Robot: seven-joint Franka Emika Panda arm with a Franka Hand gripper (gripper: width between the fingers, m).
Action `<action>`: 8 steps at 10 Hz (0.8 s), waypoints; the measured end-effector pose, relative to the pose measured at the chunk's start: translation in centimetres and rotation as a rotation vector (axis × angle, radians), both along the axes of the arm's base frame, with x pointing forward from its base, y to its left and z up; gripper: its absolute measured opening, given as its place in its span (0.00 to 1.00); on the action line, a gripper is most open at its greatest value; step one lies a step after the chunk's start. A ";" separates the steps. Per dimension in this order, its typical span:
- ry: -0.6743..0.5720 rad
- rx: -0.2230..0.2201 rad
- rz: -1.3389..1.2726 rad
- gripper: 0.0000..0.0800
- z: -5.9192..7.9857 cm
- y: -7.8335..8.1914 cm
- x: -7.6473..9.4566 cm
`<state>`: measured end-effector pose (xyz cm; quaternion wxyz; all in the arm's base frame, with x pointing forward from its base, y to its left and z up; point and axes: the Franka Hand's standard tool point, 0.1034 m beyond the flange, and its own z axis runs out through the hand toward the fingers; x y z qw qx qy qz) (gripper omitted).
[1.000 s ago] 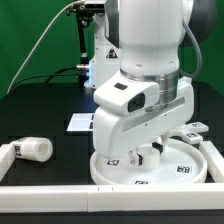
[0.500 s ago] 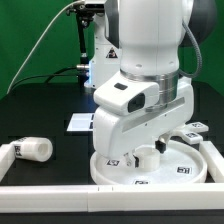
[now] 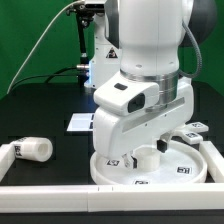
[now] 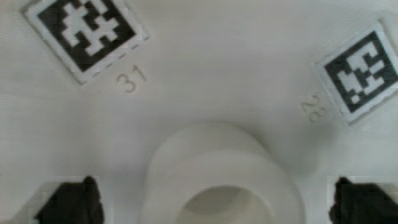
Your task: Assemble round table
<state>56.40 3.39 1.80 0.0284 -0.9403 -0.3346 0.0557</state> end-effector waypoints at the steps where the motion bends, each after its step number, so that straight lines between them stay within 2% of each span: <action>1: 0.008 -0.026 0.040 0.81 0.3 -1.0 -1.0; 4: -0.013 -0.070 0.187 0.81 2.8 -4.2 -2.1; 6: -0.044 -0.072 0.295 0.81 3.0 -5.9 -2.2; 8: 0.001 -0.050 0.401 0.81 3.0 -4.7 -2.6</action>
Offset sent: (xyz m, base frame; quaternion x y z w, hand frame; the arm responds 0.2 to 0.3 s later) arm -0.0182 -0.0595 0.0401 -0.0818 -0.0415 -0.0574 0.9941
